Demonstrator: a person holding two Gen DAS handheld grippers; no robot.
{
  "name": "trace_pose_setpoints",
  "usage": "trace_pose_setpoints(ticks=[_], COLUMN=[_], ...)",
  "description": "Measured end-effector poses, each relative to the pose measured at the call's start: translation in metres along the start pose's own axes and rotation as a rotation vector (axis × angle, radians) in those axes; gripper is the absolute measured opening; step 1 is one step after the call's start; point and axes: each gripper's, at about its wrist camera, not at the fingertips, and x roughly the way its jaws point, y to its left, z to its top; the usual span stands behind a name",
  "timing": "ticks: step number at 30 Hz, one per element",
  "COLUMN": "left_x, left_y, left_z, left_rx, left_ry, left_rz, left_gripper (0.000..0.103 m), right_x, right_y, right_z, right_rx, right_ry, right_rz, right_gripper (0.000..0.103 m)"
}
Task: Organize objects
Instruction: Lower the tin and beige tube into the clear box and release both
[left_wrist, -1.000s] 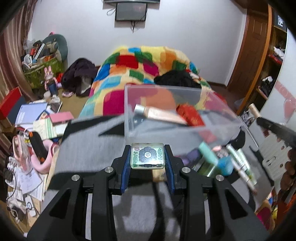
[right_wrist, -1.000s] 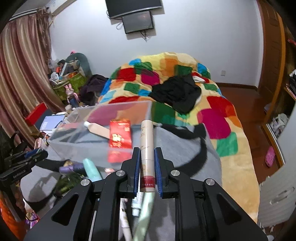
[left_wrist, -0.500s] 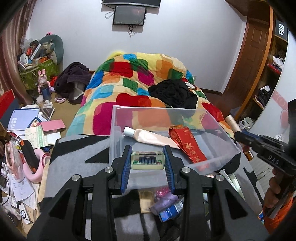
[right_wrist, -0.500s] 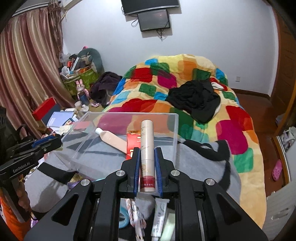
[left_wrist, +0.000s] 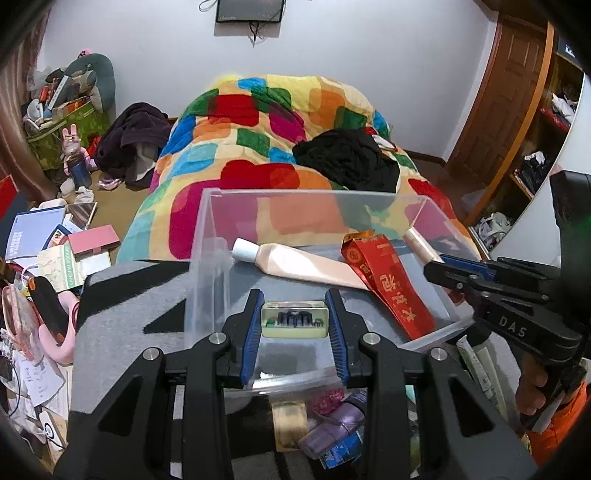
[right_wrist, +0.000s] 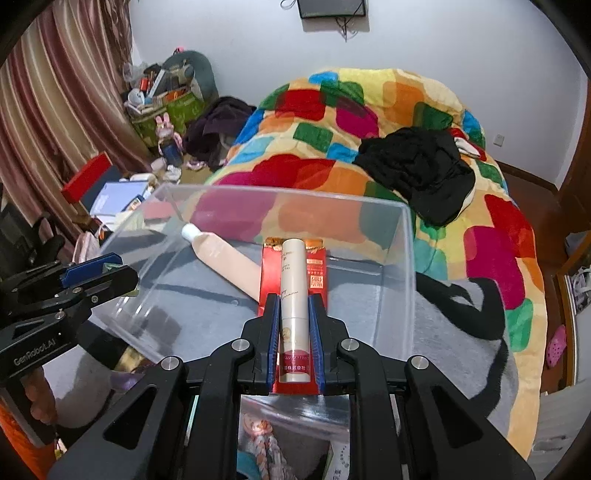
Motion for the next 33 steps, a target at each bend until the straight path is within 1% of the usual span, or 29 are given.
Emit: trace_pose_setpoints(ticks=[3,9,13,14,15,16,17,18,19,20,22,23,25,27,28,30,33], left_x=[0.005,0.004,0.001,0.000,-0.001,-0.004,-0.007,-0.010,-0.014,-0.017,-0.023,-0.027,-0.034,-0.041,-0.046,-0.053,-0.064], left_y=[0.000,-0.002,-0.007,-0.008,-0.009,-0.011,-0.012,-0.014,-0.016,-0.017,-0.020,-0.021,-0.023,-0.024,-0.024,-0.025,-0.024], left_z=[-0.001,-0.001,-0.002,-0.002,-0.002,-0.003,-0.003,-0.004,-0.004,-0.004,-0.005,-0.005,-0.006,-0.007,-0.009,-0.012,-0.016], left_rx=[0.000,0.009,0.023,0.026,0.029,0.034,0.040,0.046,0.053,0.059,0.068,0.073,0.081,0.082,0.083,0.082,0.079], left_ry=[0.016,0.010,0.010,0.008,0.004,-0.003,-0.013,-0.021,-0.031,-0.038,-0.050,-0.058,-0.071,-0.091,-0.103,-0.116,-0.127], left_rz=[-0.003,-0.003,-0.008,-0.008,-0.005,-0.001,0.004,0.009,0.014,0.016,0.020,0.023,0.028,0.039,0.042,0.043,0.047], left_gripper=[0.033,0.033,0.036,0.039,0.045,0.048,0.053,0.056,0.057,0.059,0.062,0.063,0.069,0.080,0.082,0.087,0.088], right_x=[0.007,0.015,0.015,0.014,0.013,0.012,0.011,0.008,0.006,0.003,-0.003,-0.008,-0.016,-0.026,-0.031,-0.041,-0.052], right_y=[0.002,0.007,0.008,0.009,0.010,0.010,0.011,0.012,0.013,0.014,0.016,0.018,0.020,0.024,0.025,0.028,0.029], right_z=[-0.001,-0.001,0.000,0.000,-0.001,-0.001,-0.001,-0.001,-0.002,-0.002,-0.003,-0.003,-0.005,-0.008,-0.009,-0.014,-0.021], right_rx=[-0.012,-0.030,-0.031,-0.034,-0.037,-0.038,-0.040,-0.043,-0.045,-0.048,-0.055,-0.059,-0.065,-0.078,-0.085,-0.098,-0.100], right_ry=[0.020,0.044,0.054,0.057,0.060,0.059,0.056,0.051,0.047,0.041,0.024,0.011,-0.012,-0.043,-0.055,-0.080,-0.093], right_rz=[-0.005,0.001,0.001,0.001,-0.003,-0.006,-0.009,-0.011,-0.012,-0.014,-0.021,-0.023,-0.029,-0.045,-0.054,-0.072,-0.070], right_gripper=[0.014,0.014,0.014,0.014,0.016,0.019,0.021,0.025,0.030,0.032,0.045,0.048,0.059,0.065,0.070,0.074,0.075])
